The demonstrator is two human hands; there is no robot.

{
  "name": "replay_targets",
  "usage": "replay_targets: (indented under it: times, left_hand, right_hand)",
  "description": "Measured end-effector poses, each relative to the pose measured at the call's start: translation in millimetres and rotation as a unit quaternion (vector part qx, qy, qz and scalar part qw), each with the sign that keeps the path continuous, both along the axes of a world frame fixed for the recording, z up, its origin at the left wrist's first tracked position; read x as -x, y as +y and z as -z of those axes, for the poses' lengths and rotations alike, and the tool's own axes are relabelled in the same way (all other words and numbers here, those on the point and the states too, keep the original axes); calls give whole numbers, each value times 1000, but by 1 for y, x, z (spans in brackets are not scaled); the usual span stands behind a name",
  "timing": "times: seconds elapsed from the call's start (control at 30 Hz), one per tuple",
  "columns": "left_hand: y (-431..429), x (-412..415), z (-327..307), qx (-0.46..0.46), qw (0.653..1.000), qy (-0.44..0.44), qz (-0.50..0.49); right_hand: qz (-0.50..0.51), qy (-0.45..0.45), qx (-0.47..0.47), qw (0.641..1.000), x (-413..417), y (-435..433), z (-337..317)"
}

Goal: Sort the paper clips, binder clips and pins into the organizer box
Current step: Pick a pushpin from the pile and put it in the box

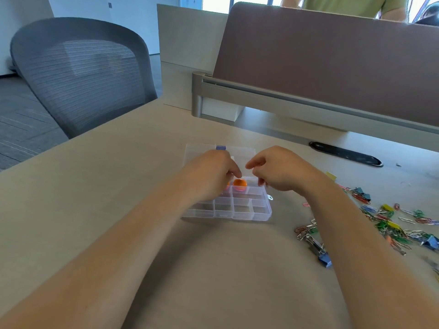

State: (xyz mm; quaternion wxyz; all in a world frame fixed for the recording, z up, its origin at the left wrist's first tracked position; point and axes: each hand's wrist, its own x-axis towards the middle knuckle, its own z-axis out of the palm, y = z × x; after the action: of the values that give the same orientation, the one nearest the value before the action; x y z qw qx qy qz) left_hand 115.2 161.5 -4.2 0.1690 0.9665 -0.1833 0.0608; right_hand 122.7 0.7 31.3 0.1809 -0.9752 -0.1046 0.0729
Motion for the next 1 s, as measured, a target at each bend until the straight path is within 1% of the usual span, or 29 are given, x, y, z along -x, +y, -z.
replay_targets:
  times: [0.13,0.33,0.47,0.63,1.0]
  left_hand:
    - [-1,0,3,-18,1000,-3,20]
    - [-2,-2,7,-30,999,-13,31]
    - [-2,-3,7,-25,999,-19,36]
    - [-1,-3,7,-10,999,-12,40]
    - [-3,-2,7,-16,999,-20,42]
  right_hand:
    - [31,-21,-52,998,-7,-6,8]
    - [29,-21,-65,997,-5,-5,7]
    - [36,-17,-51,998,-7,-7,10]
    - [47,-28,-12,998,-7,-4,11]
    - [79,-11,-3,997,-15,-10,23]
